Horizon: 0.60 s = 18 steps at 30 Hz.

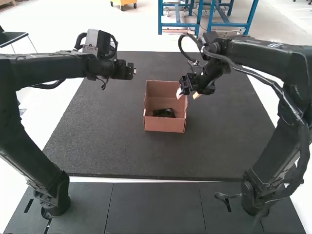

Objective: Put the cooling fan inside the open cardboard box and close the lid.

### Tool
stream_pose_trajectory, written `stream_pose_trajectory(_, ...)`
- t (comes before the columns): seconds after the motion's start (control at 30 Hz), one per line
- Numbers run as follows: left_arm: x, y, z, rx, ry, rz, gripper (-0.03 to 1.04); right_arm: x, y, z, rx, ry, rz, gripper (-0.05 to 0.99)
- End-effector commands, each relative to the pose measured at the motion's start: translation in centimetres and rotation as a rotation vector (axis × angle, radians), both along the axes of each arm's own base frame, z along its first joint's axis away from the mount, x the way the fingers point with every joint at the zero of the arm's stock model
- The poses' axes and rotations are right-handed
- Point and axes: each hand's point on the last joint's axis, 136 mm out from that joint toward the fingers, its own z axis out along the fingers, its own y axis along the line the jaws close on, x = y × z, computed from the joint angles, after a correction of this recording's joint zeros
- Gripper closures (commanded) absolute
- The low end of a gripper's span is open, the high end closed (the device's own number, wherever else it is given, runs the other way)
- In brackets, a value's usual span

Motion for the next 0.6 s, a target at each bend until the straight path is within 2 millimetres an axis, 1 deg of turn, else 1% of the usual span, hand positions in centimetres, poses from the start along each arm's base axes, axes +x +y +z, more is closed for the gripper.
stream_pose_trajectory(0.0, 0.6, -1.1, 0.7, 0.009, -0.02, -0.019, 0.04, -0.9, 1.3, 4.4, 0.051, -0.111, 0.051, 0.17)
stream_pose_trajectory(0.07, 0.7, -1.7, 0.8, 0.01, -0.022, -0.034, 0.04, -1.8, 1.7, 5.7, 0.063, -0.146, 0.07, 0.17)
stream_pose_trajectory(0.2, 0.7, -3.6, 1.0, 0.009, -0.023, -0.071, 0.04, -2.9, 1.7, 7.4, 0.069, -0.214, 0.077, 0.17)
stream_pose_trajectory(0.4, 0.6, -5.7, 1.2, 0.007, -0.026, -0.115, 0.04, -4.1, 0.9, 8.1, 0.056, -0.267, 0.067, 0.18)
stream_pose_trajectory(0.57, 0.7, -6.6, 1.2, 0.011, -0.025, -0.134, 0.04, -5.2, 0.5, 8.7, 0.044, -0.295, 0.07, 0.18)
